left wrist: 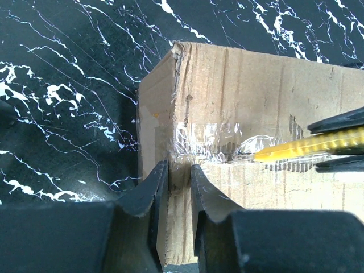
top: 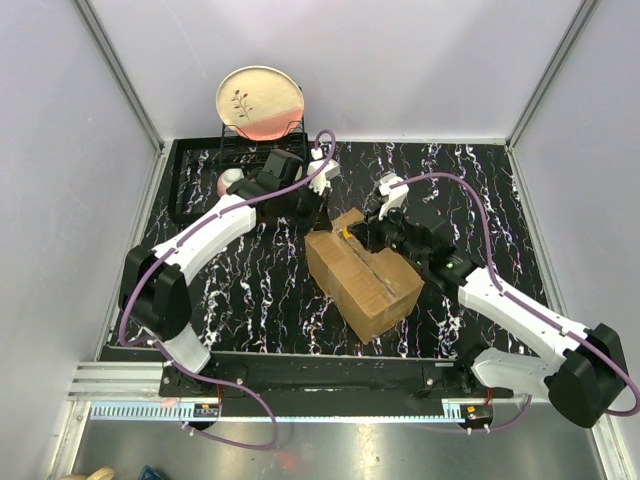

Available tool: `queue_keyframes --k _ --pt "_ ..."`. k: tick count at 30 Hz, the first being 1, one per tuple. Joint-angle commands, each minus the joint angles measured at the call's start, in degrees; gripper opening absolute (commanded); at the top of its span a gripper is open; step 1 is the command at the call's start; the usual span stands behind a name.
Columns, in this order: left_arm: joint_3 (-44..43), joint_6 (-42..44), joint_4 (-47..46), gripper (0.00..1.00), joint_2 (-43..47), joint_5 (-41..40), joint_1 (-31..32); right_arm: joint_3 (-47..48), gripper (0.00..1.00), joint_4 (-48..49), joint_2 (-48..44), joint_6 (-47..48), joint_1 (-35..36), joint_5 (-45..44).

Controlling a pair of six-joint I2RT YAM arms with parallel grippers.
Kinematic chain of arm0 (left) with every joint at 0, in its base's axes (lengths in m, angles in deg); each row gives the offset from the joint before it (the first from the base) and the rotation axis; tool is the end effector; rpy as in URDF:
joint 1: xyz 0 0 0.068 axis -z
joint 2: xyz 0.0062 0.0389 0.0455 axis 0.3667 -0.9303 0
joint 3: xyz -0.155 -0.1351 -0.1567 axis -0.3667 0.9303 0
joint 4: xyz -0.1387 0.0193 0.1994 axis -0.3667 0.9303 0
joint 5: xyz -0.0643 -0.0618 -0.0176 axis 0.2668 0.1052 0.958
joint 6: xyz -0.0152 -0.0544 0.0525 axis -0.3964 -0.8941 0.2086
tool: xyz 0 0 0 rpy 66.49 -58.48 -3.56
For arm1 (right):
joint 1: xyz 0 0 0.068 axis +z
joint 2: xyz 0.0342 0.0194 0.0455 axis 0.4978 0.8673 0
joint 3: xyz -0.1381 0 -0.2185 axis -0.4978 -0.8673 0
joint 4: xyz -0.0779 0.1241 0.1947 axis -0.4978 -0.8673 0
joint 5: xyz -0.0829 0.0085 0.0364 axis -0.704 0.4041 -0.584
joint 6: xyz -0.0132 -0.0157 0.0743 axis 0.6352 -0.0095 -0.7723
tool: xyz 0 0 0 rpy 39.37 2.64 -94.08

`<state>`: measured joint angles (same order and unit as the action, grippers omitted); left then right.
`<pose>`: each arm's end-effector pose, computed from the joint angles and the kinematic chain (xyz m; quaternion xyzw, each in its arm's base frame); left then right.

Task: Unpack the express box
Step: Cut the express box at the center of the board.

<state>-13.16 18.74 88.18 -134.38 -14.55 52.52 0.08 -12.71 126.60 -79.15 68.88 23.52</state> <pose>0.2995 -0.2169 0.2678 0.3371 0.8378 -0.3166 0.2902 0.2173 0.1844 0.2956 -0.2378 0.7480 0.2825 0.5514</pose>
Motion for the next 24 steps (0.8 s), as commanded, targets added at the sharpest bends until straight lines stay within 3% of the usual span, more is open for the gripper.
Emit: queue_keyframes --k 1,24 --pt "2.1 5.0 1.6 0.16 -5.4 -17.4 -2.0 -1.7 0.0 -13.2 -3.3 -1.9 1.6 2.4" --pt "1.6 10.4 1.8 0.16 -5.6 -18.7 -1.7 -0.7 0.0 -24.2 -9.4 0.2 2.6 -2.3"
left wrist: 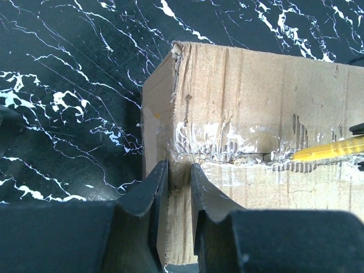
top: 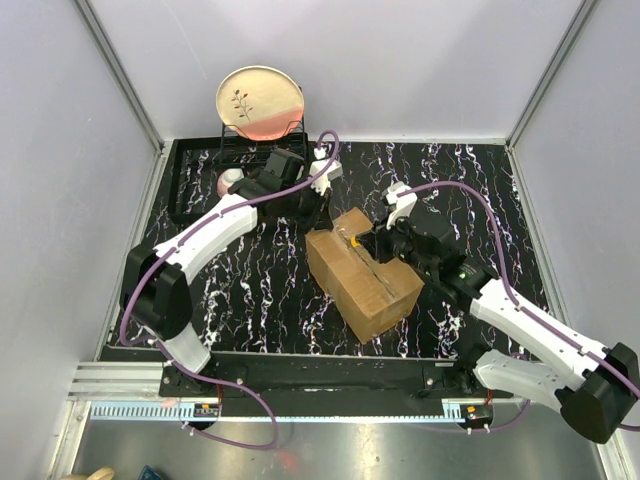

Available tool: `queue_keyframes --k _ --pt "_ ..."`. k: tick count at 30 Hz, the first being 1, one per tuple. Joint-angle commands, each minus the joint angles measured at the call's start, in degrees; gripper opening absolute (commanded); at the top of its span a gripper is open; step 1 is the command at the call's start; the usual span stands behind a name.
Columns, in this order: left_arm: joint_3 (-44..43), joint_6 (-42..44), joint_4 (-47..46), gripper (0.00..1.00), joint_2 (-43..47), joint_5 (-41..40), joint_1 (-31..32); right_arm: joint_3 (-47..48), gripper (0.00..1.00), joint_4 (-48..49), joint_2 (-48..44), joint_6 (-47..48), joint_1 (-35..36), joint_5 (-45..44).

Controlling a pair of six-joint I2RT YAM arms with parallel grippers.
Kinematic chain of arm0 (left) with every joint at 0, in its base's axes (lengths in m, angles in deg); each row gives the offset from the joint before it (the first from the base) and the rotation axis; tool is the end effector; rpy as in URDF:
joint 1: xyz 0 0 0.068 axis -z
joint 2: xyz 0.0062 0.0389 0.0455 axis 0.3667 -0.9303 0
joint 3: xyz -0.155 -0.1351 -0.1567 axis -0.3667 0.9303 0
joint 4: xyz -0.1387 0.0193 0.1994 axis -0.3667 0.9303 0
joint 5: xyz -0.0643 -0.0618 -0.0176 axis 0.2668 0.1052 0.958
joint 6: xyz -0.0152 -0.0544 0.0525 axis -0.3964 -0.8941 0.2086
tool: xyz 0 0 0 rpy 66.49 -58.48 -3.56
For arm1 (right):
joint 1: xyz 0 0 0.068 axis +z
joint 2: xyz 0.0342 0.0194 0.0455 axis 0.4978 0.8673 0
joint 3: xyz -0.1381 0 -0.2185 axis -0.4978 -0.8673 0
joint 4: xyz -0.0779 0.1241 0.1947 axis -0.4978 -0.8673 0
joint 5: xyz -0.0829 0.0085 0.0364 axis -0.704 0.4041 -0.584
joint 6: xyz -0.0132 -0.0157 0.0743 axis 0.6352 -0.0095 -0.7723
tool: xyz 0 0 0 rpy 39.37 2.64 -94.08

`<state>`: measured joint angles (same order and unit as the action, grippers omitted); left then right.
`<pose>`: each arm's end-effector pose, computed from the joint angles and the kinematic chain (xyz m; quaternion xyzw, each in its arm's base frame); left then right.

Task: Unpack the express box
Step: Cut the express box at the center of the board.

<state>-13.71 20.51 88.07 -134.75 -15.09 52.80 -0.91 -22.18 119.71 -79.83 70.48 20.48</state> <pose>0.3007 -0.2191 0.2687 0.3510 0.8321 -0.3091 0.2981 0.1927 0.1693 0.2971 -0.2328 0.7696 0.2648 0.5323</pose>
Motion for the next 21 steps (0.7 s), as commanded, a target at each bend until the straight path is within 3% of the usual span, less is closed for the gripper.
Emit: queue_keyframes --k 1,9,21 --pt "2.0 9.3 1.9 0.16 -5.3 -18.7 -2.0 0.7 0.0 -15.2 -2.7 1.2 1.1 0.6" --pt "1.7 13.3 2.0 0.16 -6.4 -20.8 -2.0 2.8 0.0 -19.8 -4.0 2.2 1.2 0.4" --pt "1.4 12.9 2.9 0.16 -7.0 -21.9 -2.1 4.0 0.0 -24.6 -6.0 1.8 2.5 -1.5"
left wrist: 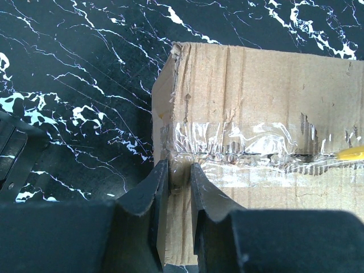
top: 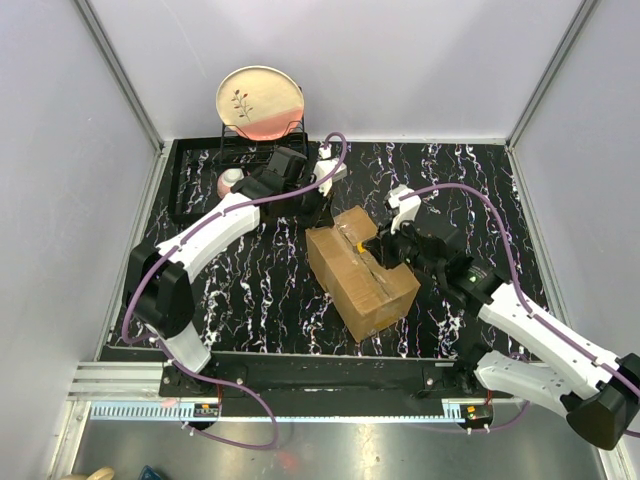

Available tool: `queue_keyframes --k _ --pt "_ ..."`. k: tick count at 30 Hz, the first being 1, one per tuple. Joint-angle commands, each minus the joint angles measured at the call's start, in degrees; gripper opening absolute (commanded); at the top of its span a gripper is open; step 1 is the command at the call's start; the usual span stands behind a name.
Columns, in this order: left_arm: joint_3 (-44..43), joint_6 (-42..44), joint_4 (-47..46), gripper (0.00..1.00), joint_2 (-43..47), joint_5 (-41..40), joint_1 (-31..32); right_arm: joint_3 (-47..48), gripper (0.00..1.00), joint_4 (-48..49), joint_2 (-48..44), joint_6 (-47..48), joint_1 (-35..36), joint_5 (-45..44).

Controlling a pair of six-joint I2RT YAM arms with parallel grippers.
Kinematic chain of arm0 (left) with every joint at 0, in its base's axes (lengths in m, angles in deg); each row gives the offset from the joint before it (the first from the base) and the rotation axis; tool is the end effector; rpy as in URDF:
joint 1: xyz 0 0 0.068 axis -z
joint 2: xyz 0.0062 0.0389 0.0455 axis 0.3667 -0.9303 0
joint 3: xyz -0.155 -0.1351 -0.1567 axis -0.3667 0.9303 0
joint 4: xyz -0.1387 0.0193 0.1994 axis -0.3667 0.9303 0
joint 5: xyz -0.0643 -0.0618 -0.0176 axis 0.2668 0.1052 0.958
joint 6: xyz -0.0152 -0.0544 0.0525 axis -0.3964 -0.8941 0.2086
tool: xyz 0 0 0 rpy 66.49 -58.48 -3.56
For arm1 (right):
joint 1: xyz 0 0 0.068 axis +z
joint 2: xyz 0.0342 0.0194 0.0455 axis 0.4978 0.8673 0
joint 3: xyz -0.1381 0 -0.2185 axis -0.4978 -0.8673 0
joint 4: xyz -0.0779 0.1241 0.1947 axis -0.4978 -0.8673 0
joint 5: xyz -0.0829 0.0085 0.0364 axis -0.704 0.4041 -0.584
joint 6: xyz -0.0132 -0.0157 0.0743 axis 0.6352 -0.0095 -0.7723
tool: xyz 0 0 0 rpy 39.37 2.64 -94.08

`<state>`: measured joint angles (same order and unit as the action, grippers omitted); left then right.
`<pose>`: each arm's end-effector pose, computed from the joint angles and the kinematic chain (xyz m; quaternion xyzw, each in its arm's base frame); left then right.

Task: Unpack the express box
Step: Cut the express box at the center of the board.

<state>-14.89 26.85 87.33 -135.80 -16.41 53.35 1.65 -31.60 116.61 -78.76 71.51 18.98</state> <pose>0.3048 -0.2243 0.2696 0.3978 0.8102 -0.2844 0.3232 0.1784 0.1604 0.3040 -0.2448 0.7860 0.2441 0.5126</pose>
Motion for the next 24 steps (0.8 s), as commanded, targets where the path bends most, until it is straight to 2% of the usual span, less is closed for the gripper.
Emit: queue_keyframes --k 1,17,24 --pt "2.6 6.5 3.7 0.15 -6.2 -20.7 -2.6 1.7 0.0 -16.2 -3.0 0.8 1.8 -0.2" --pt "2.9 6.7 3.9 0.15 -6.0 -21.6 -3.1 4.0 0.0 -23.2 -3.0 -2.5 3.9 -0.7" --pt "1.8 5.9 4.0 0.13 -7.1 -26.8 -4.1 7.0 0.0 -27.2 -3.0 -5.0 6.2 -2.7"
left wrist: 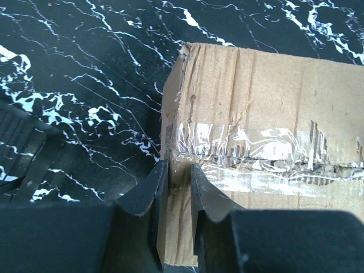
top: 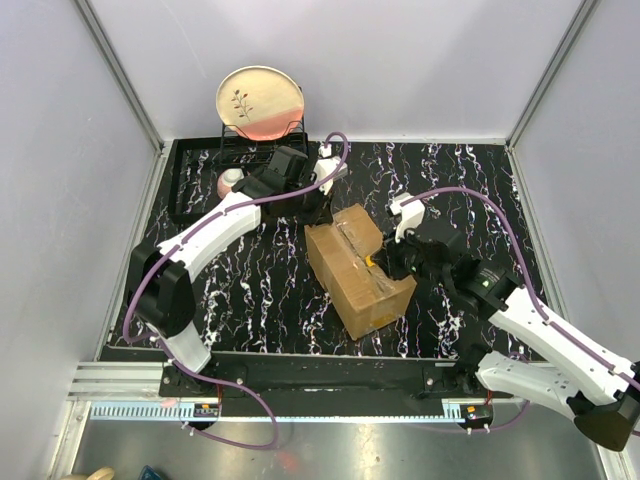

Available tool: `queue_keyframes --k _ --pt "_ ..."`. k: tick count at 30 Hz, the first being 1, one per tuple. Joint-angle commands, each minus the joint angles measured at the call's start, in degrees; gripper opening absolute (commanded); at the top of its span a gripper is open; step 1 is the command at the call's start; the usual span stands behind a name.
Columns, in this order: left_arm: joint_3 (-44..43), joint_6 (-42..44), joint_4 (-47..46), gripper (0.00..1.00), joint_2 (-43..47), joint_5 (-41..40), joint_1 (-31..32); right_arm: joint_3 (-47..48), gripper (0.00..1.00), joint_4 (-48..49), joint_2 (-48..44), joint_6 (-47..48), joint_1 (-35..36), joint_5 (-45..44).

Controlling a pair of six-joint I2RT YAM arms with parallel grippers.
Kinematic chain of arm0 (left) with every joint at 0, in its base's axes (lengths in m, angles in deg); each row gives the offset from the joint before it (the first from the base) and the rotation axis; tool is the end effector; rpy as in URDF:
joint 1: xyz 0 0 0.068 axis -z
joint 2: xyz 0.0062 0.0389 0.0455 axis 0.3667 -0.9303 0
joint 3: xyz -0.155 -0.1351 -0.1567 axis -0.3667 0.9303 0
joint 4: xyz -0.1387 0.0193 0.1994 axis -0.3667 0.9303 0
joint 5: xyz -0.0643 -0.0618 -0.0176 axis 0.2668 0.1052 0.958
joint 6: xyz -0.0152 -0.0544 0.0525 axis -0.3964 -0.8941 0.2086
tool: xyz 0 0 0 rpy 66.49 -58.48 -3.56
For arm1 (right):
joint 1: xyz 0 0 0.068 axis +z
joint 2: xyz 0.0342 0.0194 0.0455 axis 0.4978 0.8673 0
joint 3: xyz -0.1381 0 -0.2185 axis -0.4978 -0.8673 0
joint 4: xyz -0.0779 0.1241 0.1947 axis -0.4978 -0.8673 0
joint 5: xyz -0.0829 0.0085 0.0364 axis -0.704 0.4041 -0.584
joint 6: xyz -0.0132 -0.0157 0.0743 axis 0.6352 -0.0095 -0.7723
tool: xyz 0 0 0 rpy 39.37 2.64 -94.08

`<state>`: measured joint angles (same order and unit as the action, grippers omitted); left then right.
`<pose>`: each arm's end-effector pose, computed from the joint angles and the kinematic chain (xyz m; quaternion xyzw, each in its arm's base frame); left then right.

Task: Unpack the express box
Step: Cut the express box at the center of the board.

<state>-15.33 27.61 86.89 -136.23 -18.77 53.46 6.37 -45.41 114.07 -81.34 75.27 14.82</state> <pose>0.3086 -0.2246 0.2693 0.3985 0.8122 -0.2651 0.3336 0.1556 0.1529 0.3119 -0.2438 0.8186 0.2224 0.4701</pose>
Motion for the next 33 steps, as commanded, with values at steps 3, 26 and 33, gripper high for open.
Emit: queue_keyframes --k 3,26,33 --pt "1.7 4.5 4.5 0.13 -6.9 -26.2 -4.4 3.0 0.0 -14.6 0.4 -3.6 3.9 0.3" --pt "1.1 5.6 4.4 0.13 -6.1 -32.4 -6.6 5.1 0.0 -22.9 -0.2 -15.6 16.2 -8.0" --pt "1.9 5.3 4.3 0.13 -5.3 -33.2 -6.6 7.1 0.0 -26.3 -1.3 -19.9 21.7 -12.5"
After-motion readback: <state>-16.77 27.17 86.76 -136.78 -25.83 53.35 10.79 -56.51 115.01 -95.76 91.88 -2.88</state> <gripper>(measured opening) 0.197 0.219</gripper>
